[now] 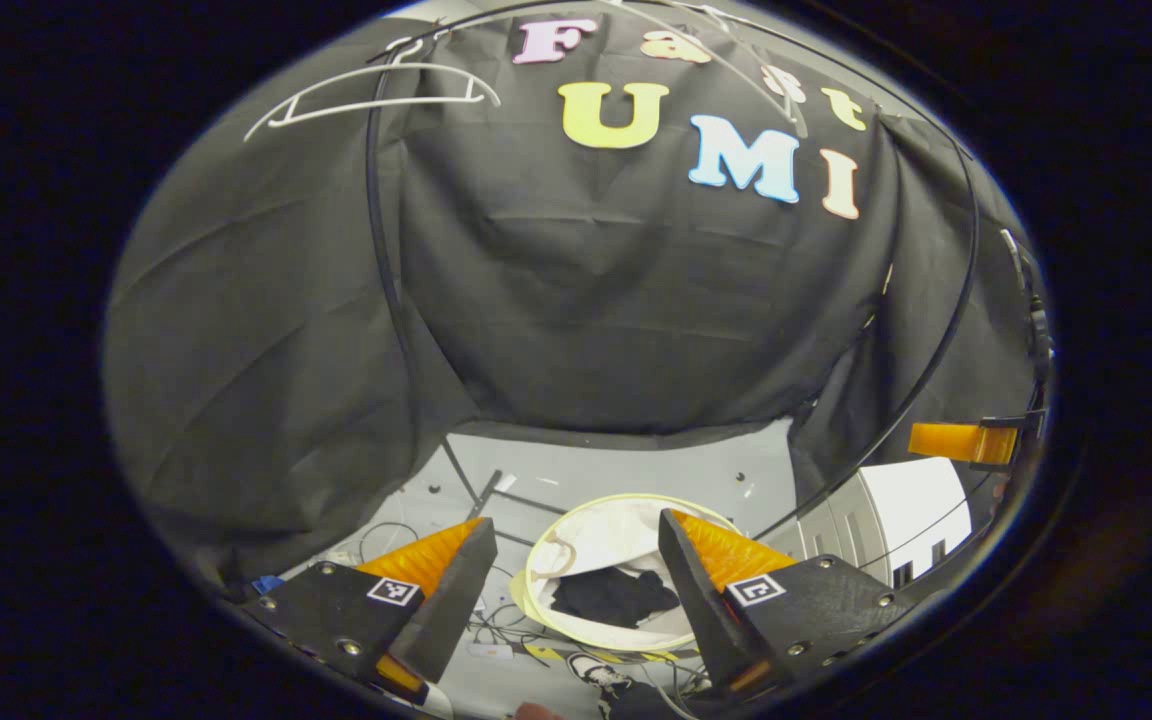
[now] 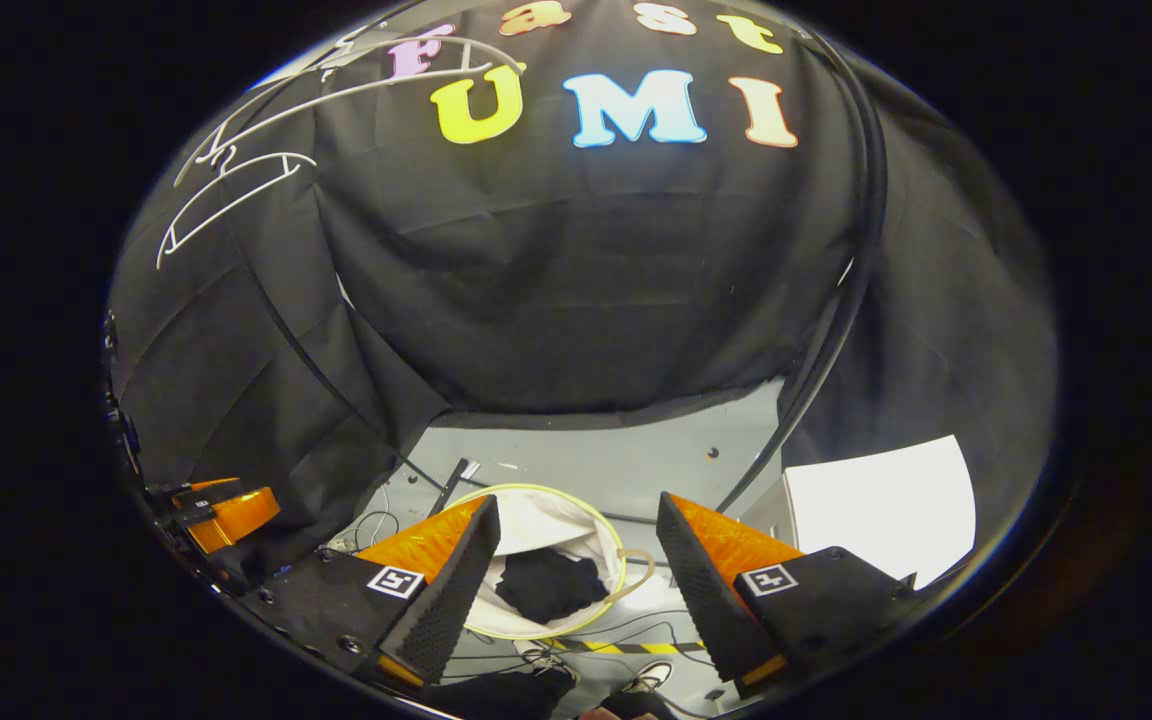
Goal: Grasp the clothes on the hanger with both hands and then place them into the laundry hamper below.
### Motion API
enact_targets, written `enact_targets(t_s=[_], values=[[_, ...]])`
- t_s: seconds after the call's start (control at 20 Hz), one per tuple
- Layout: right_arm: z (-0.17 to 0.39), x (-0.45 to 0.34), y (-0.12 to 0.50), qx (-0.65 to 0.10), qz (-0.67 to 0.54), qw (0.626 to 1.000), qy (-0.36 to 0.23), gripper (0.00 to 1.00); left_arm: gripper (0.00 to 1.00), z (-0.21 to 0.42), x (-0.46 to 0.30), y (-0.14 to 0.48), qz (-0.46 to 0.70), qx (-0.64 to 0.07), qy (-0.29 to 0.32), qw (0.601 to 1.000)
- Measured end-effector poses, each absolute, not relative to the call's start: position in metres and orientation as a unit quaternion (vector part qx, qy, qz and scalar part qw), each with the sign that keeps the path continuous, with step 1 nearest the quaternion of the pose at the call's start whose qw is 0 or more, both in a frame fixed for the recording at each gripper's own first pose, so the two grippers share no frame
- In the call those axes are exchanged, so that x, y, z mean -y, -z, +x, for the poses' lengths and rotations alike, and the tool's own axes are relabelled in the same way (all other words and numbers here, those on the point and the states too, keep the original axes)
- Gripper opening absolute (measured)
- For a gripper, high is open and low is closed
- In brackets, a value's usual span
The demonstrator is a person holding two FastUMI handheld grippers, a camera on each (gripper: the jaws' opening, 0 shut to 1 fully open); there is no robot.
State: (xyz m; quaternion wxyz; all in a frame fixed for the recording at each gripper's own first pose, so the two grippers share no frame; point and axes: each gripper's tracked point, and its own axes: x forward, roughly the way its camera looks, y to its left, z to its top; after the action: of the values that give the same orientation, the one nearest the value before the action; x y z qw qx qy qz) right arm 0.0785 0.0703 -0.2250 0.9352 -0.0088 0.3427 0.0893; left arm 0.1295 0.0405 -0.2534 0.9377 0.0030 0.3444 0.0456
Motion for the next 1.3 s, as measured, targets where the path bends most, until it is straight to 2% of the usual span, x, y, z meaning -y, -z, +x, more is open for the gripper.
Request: enact_targets(t_s=[0.25,0.5,0.8,1.1,1.3], values=[[0.081,-0.039,0.17,-0.282,0.013,0.954,-0.103,0.99,0.94,0.135,0.004,0.187,-0.001,-0.294,-0.07,0.953],[0.075,-0.011,0.111,-0.218,0.031,0.969,-0.116,0.98,0.94,0.147,0.057,0.096,0.013,-0.221,-0.066,0.973],[0.089,0.011,0.032,-0.128,0.015,0.983,-0.129,0.98,0.93,0.15,0.11,-0.014,0.015,-0.128,-0.054,0.99],[0.084,0.013,-0.05,-0.044,0.057,0.99,-0.121,0.97,0.93,0.158,0.151,-0.124,0.024,-0.015,-0.011,1.0],[0.081,0.017,-0.087,0.006,0.071,0.993,-0.098,0.92,0.93,0.162,0.144,-0.16,0.006,0.014,-0.006,1.0]])
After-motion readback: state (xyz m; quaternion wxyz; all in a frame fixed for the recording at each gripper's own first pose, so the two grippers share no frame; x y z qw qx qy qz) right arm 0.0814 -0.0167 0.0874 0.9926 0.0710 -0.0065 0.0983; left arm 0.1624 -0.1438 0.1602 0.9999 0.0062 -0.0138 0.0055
